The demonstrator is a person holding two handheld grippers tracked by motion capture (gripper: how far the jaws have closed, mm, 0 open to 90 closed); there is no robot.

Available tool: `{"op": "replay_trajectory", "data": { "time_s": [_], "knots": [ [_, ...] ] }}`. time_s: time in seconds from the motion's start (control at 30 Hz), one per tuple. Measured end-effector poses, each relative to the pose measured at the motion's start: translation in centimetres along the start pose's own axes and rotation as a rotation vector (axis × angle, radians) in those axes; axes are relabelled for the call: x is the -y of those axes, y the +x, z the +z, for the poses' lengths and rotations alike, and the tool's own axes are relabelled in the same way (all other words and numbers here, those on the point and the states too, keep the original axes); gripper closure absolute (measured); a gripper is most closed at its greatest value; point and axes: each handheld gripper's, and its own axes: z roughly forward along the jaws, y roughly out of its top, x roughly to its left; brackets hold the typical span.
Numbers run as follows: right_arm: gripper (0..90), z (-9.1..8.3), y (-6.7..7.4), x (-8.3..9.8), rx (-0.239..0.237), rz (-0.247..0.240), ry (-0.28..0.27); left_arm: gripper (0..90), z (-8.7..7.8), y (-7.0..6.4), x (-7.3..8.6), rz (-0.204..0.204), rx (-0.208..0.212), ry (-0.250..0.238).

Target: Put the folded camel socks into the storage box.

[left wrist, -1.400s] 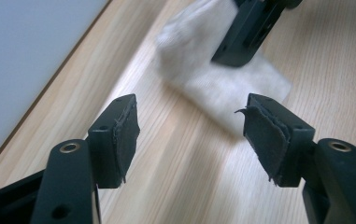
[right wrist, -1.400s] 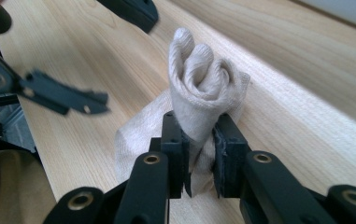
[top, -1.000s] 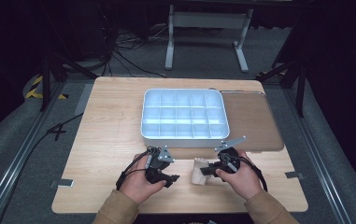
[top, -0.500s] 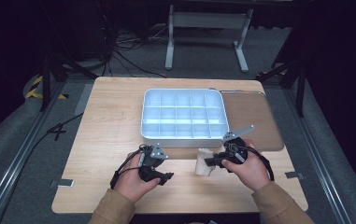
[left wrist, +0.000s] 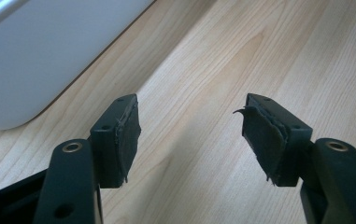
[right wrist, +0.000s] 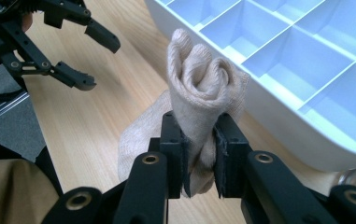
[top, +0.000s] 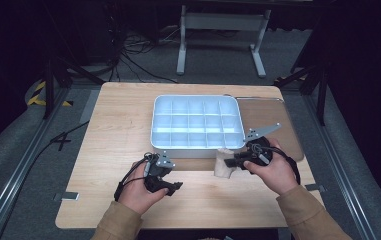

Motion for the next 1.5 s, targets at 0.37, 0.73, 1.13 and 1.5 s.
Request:
{"op": "replay_trajectory", "data": {
  "time_s": [0.37, 0.73, 1.13, 1.5],
  "knots": [
    [76.3, -0.9, -1.8, -1.6, 0.024, -0.002, -0.011, 37.2, -0.5, 0.3, 0.2, -0.019, -0.010, -0.009],
    [76.0, -1.7, -4.3, -2.9, 0.077, 0.017, -0.020, 37.2, -0.5, 0.5, 0.4, -0.012, -0.012, -0.003],
    [75.7, -2.2, -6.1, -4.0, 0.127, 0.036, -0.019, 37.2, -0.5, 0.5, 0.4, -0.011, -0.013, -0.003],
    [75.4, -1.1, -7.6, -4.5, 0.164, 0.039, 0.010, 37.2, -0.3, 0.3, 0.3, -0.014, -0.009, 0.013]
  ]
}}
